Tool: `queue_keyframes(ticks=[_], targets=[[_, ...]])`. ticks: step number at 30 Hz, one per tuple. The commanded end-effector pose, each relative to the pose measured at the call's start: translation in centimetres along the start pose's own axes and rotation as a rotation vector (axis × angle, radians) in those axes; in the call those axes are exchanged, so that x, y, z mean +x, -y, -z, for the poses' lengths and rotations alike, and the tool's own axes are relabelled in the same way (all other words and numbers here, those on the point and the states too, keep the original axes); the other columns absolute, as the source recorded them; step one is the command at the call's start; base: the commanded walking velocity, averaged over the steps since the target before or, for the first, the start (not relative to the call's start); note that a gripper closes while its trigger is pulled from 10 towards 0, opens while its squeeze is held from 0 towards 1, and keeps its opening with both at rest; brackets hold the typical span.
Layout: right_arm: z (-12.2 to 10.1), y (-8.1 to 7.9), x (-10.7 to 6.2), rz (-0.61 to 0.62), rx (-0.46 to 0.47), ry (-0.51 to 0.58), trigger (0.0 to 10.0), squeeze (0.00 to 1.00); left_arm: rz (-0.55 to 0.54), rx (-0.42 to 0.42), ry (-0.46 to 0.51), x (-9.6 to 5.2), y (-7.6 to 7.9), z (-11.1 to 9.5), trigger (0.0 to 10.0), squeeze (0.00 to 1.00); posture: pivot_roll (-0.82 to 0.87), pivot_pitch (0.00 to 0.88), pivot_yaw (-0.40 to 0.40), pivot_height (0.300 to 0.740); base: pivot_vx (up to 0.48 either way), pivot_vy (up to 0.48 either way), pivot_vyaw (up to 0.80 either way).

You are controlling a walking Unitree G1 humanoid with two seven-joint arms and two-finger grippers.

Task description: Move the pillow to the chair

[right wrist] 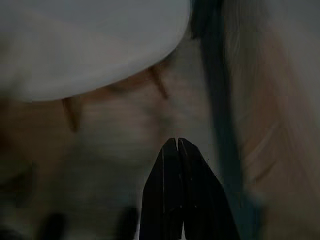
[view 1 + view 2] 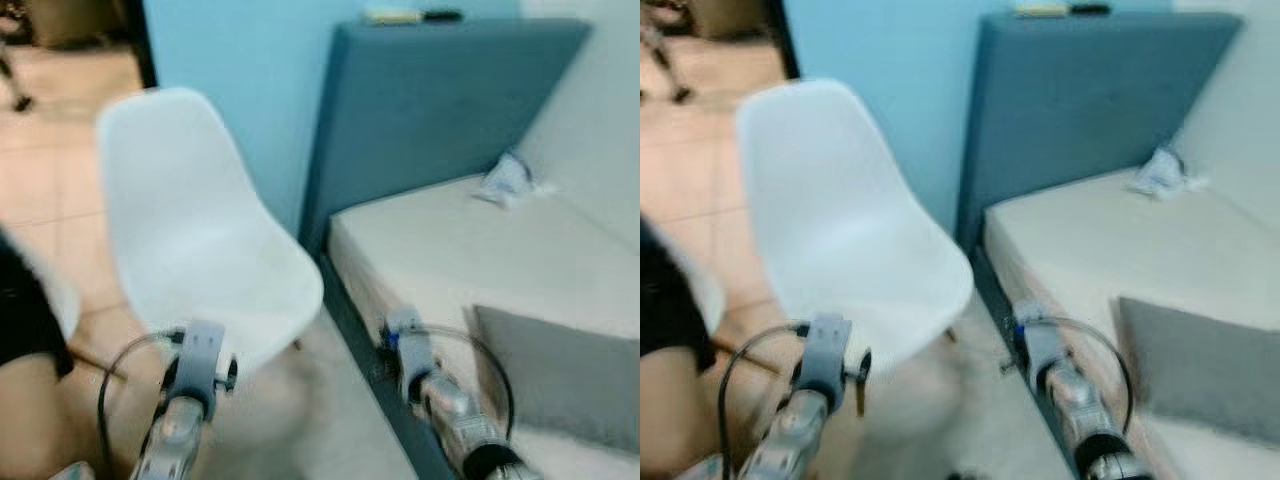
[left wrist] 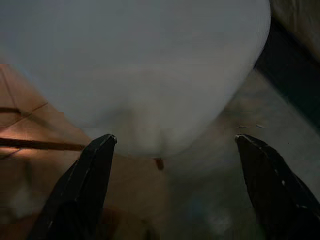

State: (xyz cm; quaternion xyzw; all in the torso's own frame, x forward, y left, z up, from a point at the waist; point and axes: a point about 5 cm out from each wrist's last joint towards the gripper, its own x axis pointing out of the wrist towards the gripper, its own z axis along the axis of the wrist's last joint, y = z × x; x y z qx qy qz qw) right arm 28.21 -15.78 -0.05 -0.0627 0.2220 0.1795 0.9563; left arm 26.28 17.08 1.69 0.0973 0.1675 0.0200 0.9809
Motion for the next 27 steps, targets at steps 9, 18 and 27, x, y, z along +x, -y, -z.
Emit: queue_keyframes(ticks=[9, 18, 27], targets=[[-0.3, -0.8, 0.1, 0.046, 0.074, 0.051, 10.0, 0.00, -0.060, -0.039, 0.000, 0.0, -2.2, -0.4, 10.0, 0.00, 0.03, 0.171, -0.029, 0.740, 0.000, 0.000, -0.80], [0.1, -0.2, -0.5, 0.023, 0.059, 0.025, 10.0, 0.00, -0.043, -0.043, 0.015, 0.5, -1.3, -0.9, 10.0, 0.00, 0.01, 0.148, -0.029, 0.740, 0.000, 0.000, -0.80], [-0.2, 1.2, -0.9, 0.089, 0.106, 0.038, 10.0, 0.00, -0.028, -0.102, 0.017, 1.6, -0.3, -2.2, 10.0, 0.00, 0.01, 0.145, -0.010, 0.740, 0.000, 0.000, -0.80]])
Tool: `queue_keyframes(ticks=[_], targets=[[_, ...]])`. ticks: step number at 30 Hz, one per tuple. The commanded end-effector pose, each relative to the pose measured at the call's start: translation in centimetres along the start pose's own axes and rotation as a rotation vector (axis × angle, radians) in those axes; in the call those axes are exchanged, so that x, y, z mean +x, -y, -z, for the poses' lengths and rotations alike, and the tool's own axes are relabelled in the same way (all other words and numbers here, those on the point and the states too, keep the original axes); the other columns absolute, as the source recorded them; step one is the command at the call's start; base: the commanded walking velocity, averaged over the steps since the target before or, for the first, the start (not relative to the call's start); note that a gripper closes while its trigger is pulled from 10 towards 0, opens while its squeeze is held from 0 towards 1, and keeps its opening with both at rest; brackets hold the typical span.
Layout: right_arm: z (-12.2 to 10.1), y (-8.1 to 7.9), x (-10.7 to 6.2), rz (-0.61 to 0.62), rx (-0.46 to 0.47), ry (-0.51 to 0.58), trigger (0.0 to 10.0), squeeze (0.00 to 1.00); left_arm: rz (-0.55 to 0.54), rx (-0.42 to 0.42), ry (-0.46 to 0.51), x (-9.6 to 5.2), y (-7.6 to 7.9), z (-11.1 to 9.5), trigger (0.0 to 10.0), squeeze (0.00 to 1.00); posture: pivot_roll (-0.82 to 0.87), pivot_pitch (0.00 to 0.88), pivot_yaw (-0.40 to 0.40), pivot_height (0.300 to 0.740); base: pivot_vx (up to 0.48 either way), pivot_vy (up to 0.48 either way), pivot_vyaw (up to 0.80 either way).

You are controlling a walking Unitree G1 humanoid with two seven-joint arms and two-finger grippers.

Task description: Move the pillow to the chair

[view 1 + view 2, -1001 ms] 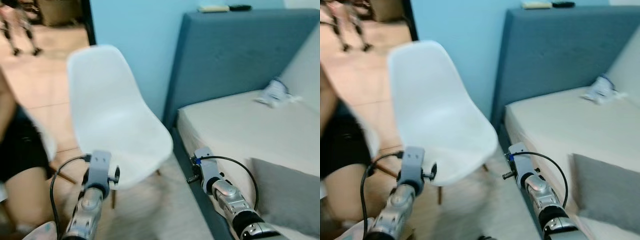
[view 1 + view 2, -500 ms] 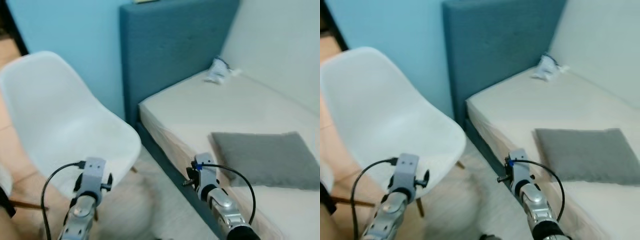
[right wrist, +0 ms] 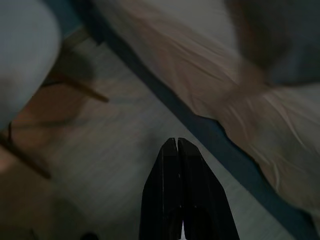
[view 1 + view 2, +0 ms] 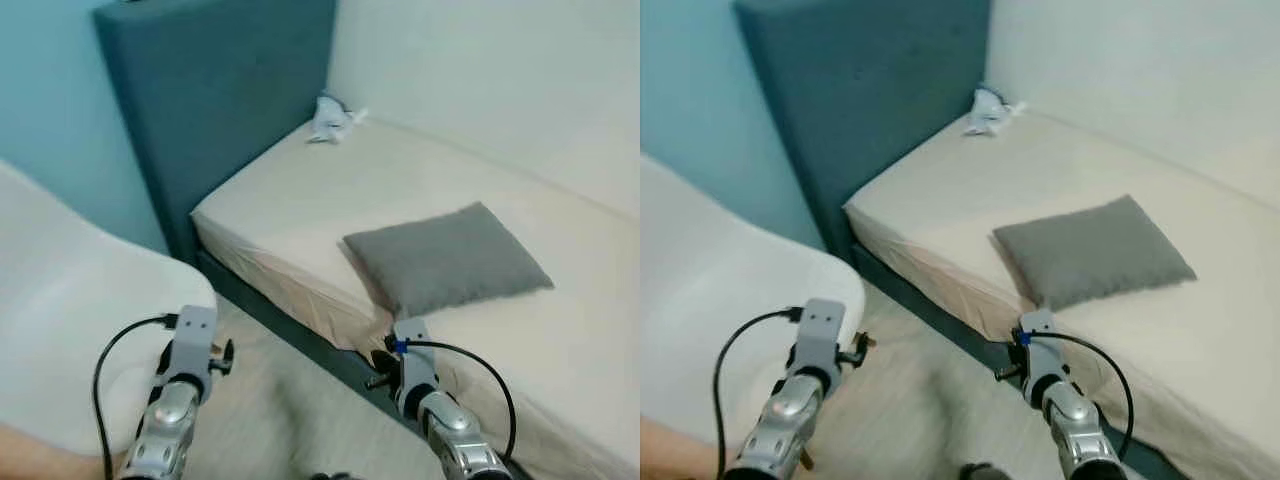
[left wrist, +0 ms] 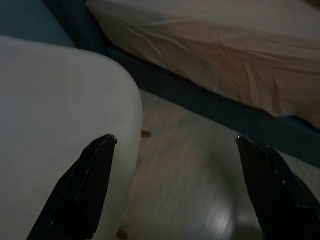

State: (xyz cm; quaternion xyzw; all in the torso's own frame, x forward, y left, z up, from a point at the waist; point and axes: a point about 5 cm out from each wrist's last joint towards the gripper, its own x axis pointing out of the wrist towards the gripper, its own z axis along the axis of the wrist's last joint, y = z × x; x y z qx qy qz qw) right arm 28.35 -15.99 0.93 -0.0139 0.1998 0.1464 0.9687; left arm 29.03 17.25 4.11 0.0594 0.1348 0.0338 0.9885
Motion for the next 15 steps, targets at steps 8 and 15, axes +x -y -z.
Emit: queue_keyframes(ticks=[8, 15], targets=[[0.5, 1.3, -0.3, 0.057, -0.004, -0.035, 10.0, 0.00, 0.021, -0.014, -0.033, -1.1, 1.4, 1.4, 10.0, 0.00, 0.02, 0.135, -0.052, 0.740, 0.000, 0.000, -0.80], [0.2, 0.5, -0.1, 0.002, -0.034, -0.038, 10.0, 0.00, -0.019, -0.056, -0.027, -1.3, 0.9, 1.4, 10.0, 0.00, 0.05, 0.106, -0.089, 0.740, 0.000, 0.000, -0.80]])
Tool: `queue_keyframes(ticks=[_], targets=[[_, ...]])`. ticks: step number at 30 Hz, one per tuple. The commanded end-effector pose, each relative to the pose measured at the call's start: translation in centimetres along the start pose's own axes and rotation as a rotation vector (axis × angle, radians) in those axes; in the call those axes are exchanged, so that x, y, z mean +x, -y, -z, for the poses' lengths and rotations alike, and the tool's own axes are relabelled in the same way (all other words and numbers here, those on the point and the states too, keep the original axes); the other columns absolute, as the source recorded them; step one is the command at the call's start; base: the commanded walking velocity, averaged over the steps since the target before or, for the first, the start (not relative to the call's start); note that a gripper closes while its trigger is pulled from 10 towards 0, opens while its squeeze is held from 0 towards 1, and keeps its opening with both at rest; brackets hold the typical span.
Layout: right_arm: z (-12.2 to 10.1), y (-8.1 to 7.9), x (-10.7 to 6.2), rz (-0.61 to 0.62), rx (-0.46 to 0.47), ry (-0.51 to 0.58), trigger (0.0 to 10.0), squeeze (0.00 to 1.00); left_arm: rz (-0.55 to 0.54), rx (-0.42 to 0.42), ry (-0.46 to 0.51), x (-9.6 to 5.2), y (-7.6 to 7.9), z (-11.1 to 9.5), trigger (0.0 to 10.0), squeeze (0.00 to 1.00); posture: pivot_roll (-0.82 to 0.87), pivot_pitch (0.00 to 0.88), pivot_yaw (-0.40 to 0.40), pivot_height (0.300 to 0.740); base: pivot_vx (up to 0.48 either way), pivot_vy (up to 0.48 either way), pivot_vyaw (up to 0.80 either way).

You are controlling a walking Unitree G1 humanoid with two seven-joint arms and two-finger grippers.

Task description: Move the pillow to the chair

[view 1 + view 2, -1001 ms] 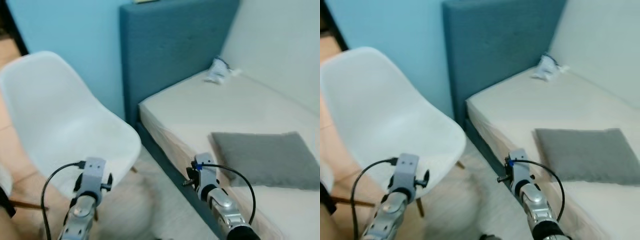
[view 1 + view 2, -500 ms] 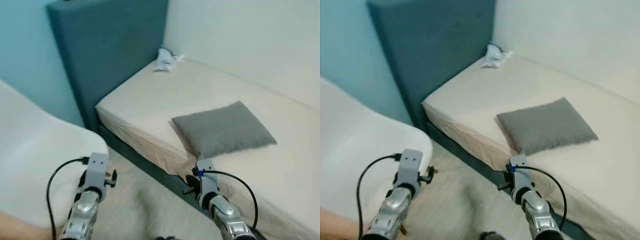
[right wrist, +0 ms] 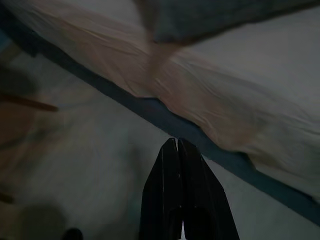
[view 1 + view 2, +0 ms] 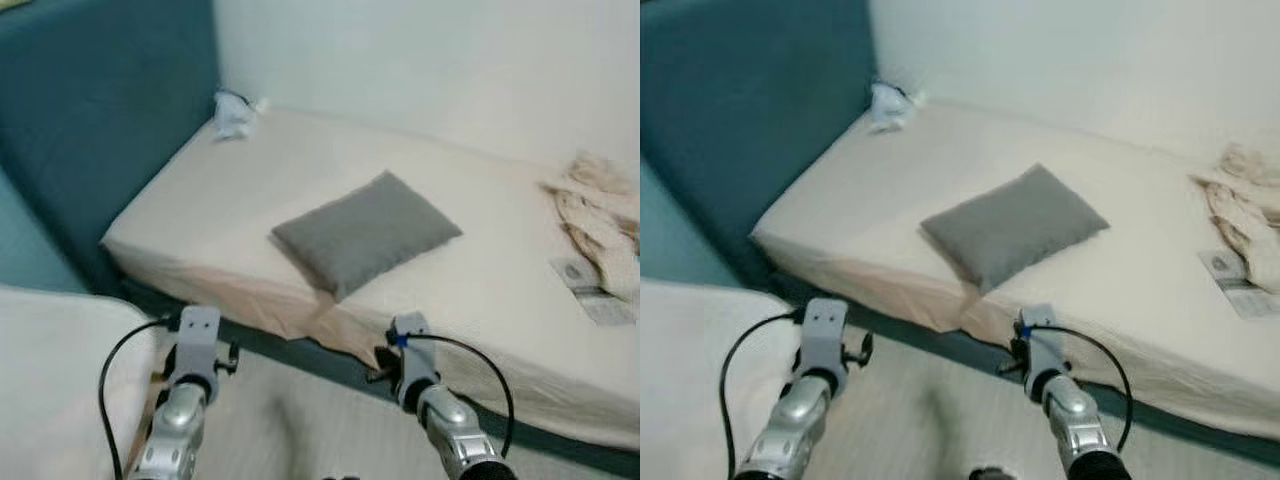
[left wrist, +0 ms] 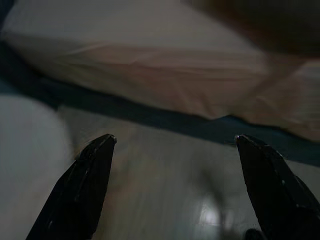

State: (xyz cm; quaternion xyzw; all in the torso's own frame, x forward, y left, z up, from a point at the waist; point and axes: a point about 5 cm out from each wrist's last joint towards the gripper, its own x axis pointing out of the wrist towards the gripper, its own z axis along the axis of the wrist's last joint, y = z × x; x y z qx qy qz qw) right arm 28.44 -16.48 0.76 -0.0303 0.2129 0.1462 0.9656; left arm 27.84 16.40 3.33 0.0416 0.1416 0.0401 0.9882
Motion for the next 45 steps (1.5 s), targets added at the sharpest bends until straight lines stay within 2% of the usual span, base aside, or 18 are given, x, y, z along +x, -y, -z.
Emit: queue_keyframes(ticks=[1, 4, 8, 16, 21, 28, 45], targets=[[0.1, 0.0, -0.1, -0.004, -0.006, -0.007, 10.0, 0.00, -0.012, -0.020, -0.011, -0.3, 0.0, 0.5, 10.0, 0.00, 0.05, 0.106, -0.089, 0.740, 0.000, 0.000, -0.80], [0.1, 0.2, 0.0, 0.012, -0.002, -0.012, 10.0, 0.00, -0.027, -0.024, -0.020, -0.3, -0.2, 0.5, 10.0, 0.00, 0.06, 0.100, -0.083, 0.740, 0.000, 0.000, -0.80], [-0.3, 0.2, 0.2, 0.020, 0.004, 0.004, 10.0, 0.00, -0.067, 0.020, -0.005, 0.0, -0.8, 0.2, 10.0, 0.00, 0.04, 0.109, -0.068, 0.740, 0.000, 0.000, -0.80], [-0.4, 0.5, 0.0, 0.036, 0.025, 0.017, 10.0, 0.00, -0.069, 0.016, 0.036, 0.4, -0.5, -0.8, 10.0, 0.00, 0.03, 0.110, -0.063, 0.740, 0.000, 0.000, -0.80], [-0.2, 0.3, 0.1, 0.028, -0.005, -0.005, 10.0, 0.00, -0.033, -0.015, 0.078, 0.4, -0.4, -1.4, 10.0, 0.00, 0.02, 0.108, -0.058, 0.740, 0.000, 0.000, 0.00], [-0.8, -0.5, 0.3, 0.012, 0.020, 0.047, 10.0, 0.00, -0.043, -0.051, 0.151, 0.2, -0.6, -2.3, 10.0, 0.00, 0.03, 0.105, -0.057, 0.740, 0.000, 0.000, 0.00], [-1.1, -0.6, 0.4, 0.015, 0.013, 0.070, 10.0, 0.00, -0.040, -0.052, 0.154, 0.3, -0.7, -2.2, 10.0, 0.00, 0.02, 0.102, -0.047, 0.740, 0.212, 0.000, 0.00]])
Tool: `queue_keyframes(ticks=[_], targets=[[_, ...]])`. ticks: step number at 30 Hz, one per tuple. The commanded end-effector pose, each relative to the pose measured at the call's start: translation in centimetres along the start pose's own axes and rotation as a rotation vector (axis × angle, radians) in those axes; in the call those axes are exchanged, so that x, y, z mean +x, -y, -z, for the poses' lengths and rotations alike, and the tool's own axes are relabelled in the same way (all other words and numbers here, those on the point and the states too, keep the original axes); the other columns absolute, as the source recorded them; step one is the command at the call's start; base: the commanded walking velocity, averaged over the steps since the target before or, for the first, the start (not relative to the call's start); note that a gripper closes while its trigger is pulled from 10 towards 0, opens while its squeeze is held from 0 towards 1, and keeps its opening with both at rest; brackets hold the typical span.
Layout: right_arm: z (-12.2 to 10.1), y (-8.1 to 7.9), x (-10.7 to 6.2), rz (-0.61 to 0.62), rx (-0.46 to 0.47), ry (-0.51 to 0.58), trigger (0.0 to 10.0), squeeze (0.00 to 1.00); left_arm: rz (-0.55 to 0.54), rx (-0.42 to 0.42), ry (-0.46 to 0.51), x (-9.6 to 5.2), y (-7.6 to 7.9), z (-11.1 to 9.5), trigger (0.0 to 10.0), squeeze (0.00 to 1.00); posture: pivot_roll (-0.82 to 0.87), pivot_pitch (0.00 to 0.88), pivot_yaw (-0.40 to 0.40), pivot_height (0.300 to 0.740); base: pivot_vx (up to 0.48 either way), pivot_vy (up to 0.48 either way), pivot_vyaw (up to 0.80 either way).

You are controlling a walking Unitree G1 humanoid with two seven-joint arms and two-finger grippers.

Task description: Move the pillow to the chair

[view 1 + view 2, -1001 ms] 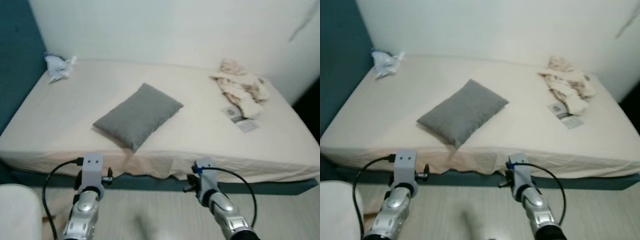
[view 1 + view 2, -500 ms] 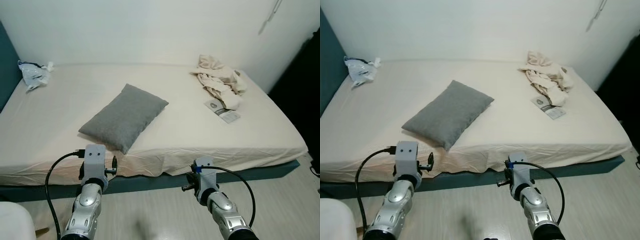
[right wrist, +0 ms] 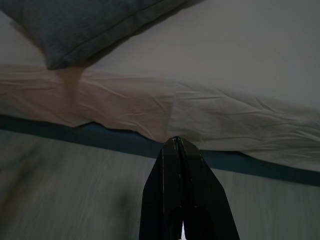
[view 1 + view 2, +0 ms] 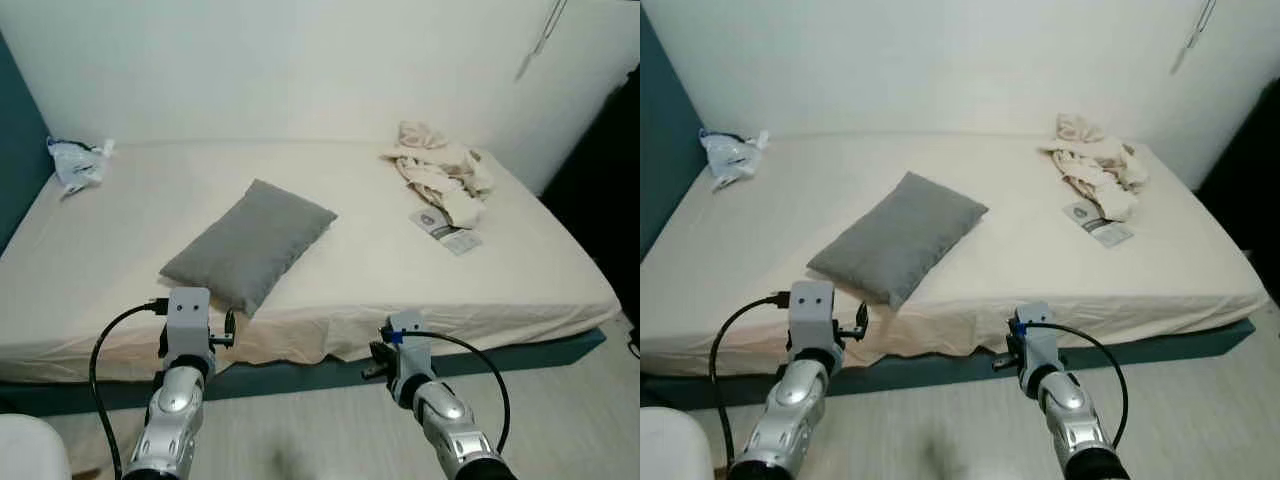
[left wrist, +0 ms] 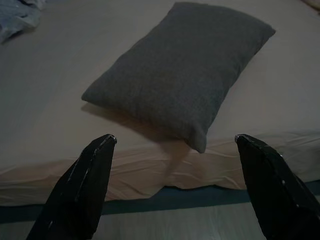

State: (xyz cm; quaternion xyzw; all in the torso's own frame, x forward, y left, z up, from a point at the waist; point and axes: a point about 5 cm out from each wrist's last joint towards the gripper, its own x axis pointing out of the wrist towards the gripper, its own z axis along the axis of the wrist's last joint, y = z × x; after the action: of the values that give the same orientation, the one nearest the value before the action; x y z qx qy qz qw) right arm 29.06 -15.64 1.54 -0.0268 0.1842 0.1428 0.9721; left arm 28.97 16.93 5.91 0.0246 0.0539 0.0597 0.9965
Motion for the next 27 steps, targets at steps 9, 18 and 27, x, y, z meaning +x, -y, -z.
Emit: queue_keyframes(ticks=[9, 18, 27], targets=[[0.00, -0.07, -0.05, 0.005, 0.010, 0.014, 10.0, 0.00, 0.002, 0.000, -0.015, -0.13, -0.16, 0.45, 10.0, 0.00, 0.03, 0.100, -0.040, 0.740, 0.337, 0.000, 0.00], [0.10, -0.04, -0.11, 0.009, 0.001, 0.012, 10.0, 0.00, 0.007, 0.004, -0.012, -0.12, -0.14, 0.43, 10.0, 0.00, 0.03, 0.102, -0.037, 0.740, 0.337, 0.000, 0.00], [0.40, -0.13, -0.19, 0.017, 0.012, 0.004, 10.0, 0.00, 0.028, 0.017, -0.013, -0.09, 0.00, 0.45, 10.0, 0.00, 0.03, 0.097, -0.027, 0.740, 0.333, 0.000, 0.00]])
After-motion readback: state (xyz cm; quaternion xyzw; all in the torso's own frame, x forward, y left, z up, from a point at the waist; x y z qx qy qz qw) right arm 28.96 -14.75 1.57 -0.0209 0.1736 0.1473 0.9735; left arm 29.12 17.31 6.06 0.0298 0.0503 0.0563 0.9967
